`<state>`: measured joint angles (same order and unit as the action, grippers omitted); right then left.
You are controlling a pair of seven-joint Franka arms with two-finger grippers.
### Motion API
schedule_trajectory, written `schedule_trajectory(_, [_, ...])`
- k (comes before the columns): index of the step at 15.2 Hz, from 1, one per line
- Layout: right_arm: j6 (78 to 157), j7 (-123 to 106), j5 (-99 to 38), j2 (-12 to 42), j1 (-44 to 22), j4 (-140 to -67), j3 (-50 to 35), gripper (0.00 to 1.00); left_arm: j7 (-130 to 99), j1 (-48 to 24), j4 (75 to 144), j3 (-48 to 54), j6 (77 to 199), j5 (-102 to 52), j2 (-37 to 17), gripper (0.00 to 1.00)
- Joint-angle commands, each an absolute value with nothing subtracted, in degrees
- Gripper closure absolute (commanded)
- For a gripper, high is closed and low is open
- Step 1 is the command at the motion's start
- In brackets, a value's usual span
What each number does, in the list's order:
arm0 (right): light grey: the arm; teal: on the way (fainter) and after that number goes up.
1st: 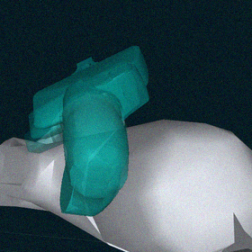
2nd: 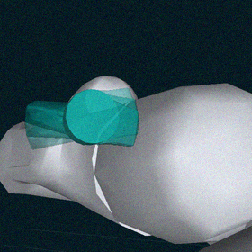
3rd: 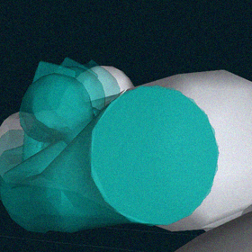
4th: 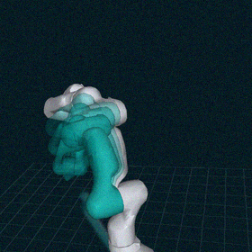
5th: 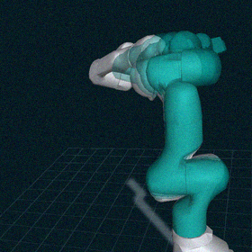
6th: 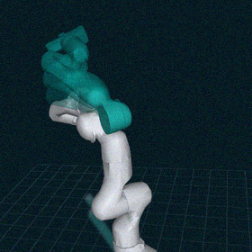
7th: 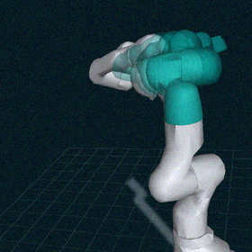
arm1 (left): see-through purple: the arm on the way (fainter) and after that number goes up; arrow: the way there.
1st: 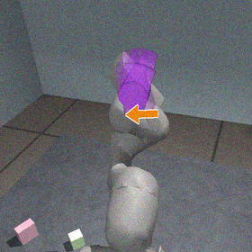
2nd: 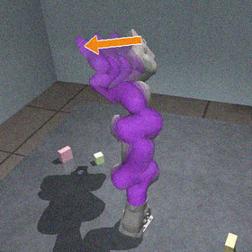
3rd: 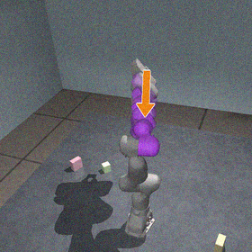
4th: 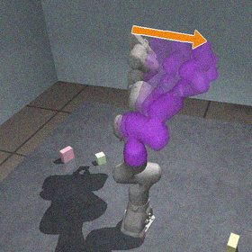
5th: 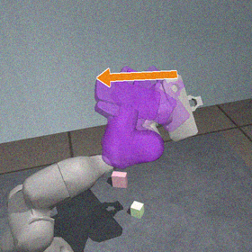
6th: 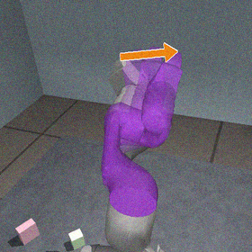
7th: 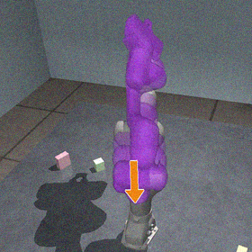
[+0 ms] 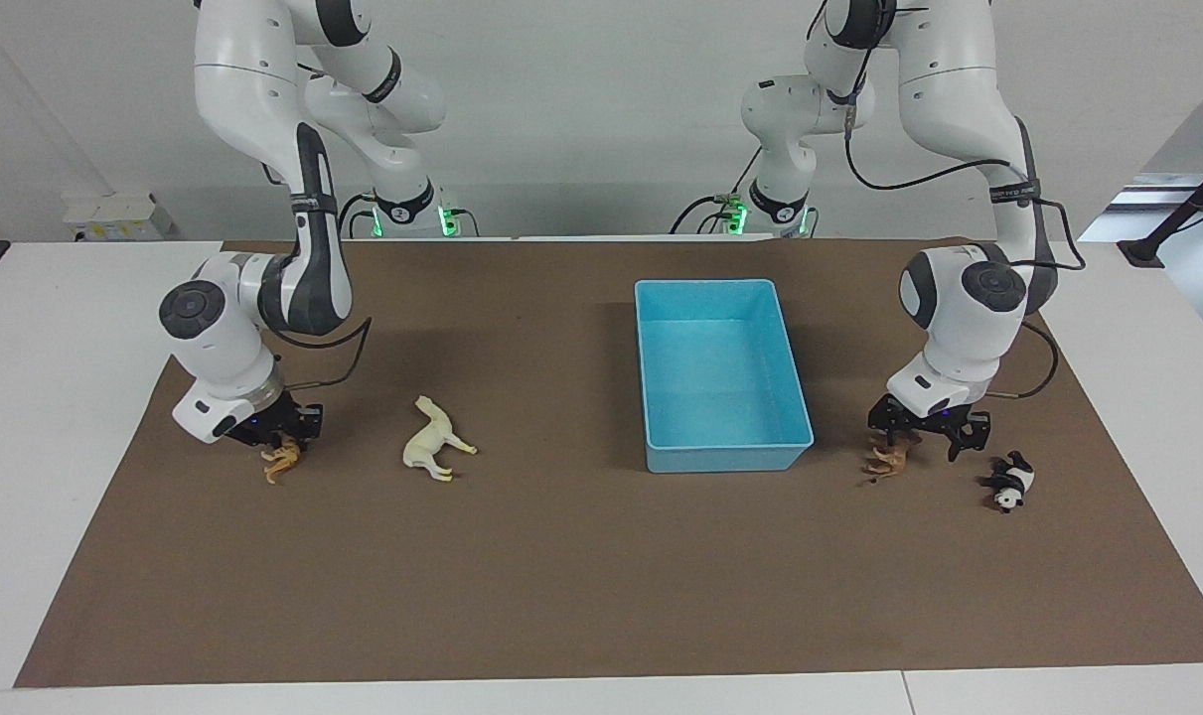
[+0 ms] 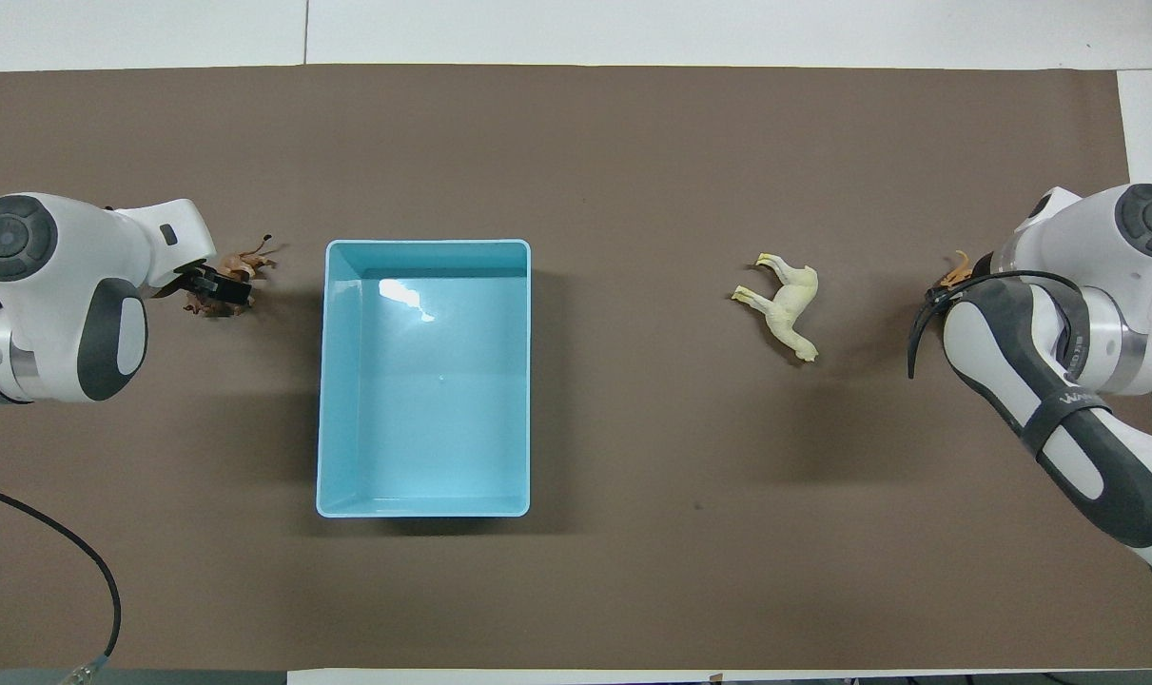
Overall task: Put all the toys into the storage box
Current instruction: 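Grasp the brown horse with the left gripper while the right gripper grasps the tiger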
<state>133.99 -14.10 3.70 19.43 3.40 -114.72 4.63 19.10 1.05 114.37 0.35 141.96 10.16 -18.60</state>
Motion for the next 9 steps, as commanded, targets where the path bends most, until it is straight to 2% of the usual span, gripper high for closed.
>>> schedule_trajectory(1, [130.89,-15.03,3.87,17.85,3.52,-113.3,4.48,1.0,17.67,0.7,113.12,0.35,139.67,10.9,-19.16,0.0])
schedule_trajectory(5, [115.79,-14.85,3.95,13.2,2.2,-105.13,4.31,1.0,17.58,0.44,112.68,0.35,139.04,10.81,-19.16,0.0])
schedule_trajectory(7, [107.44,-11.37,3.87,11.17,-0.08,-100.05,4.31,1.0,17.58,0.44,112.68,0.35,138.78,10.81,-19.07,0.0])
schedule_trajectory(9, [98.92,-0.77,3.69,11.6,-5.15,-92.24,3.34,1.0,17.58,0.44,112.15,0.44,137.64,10.81,-18.98,0.0])
